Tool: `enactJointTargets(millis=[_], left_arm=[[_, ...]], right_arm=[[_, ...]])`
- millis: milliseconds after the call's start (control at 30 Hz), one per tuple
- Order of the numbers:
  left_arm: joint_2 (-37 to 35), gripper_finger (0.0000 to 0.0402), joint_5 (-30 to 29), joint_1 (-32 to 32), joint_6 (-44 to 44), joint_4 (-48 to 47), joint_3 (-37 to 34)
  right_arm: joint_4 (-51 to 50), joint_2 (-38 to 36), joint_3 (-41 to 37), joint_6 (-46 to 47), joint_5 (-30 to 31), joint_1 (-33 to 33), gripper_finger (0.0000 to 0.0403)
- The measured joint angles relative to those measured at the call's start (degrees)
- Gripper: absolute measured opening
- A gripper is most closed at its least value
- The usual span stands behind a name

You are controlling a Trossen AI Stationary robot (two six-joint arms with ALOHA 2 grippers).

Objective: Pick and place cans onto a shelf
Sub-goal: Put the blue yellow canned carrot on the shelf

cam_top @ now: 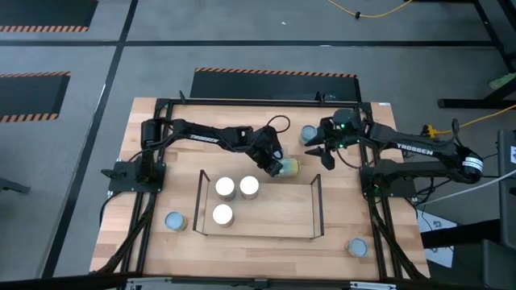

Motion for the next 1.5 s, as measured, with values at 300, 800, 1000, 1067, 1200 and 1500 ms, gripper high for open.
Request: enactJointTargets(millis=[300, 800, 1000, 1067, 1200, 1500], left_arm=[[-1.2, 0.0, 2.3, 0.5, 0.5, -0.4, 0.0], [-6.4, 0.0, 2.7, 1.5, 3.2, -13.0, 3.6], [-7.5, 0.0, 1.3, 3.2, 8.7, -29.9, 11.6], [-7.5, 0.0, -1.2, 4.0, 11.8, -36.4, 15.2], [-7.6, 0.0, -7.4, 6.2, 16.4, -50.7, 22.4], [-7.6, 0.0, -15.7, 8.7, 22.0, -62.8, 26.6]], right_arm=[[-1.6, -2.1, 0.0, -1.2, 0.5, 0.0, 0.0158], [-2.0, -1.2, -0.6, -1.3, 2.4, 0.0, 0.0158], [-1.8, -1.1, -0.6, -1.3, 2.4, 0.0, 0.0158], [-1.7, -1.1, -0.6, -1.3, 2.4, 0.0, 0.0158], [-1.7, -1.1, -0.6, -1.2, 2.4, 0.0, 0.0158], [-1.8, -1.0, -0.6, -1.2, 2.4, 0.0, 0.0158]])
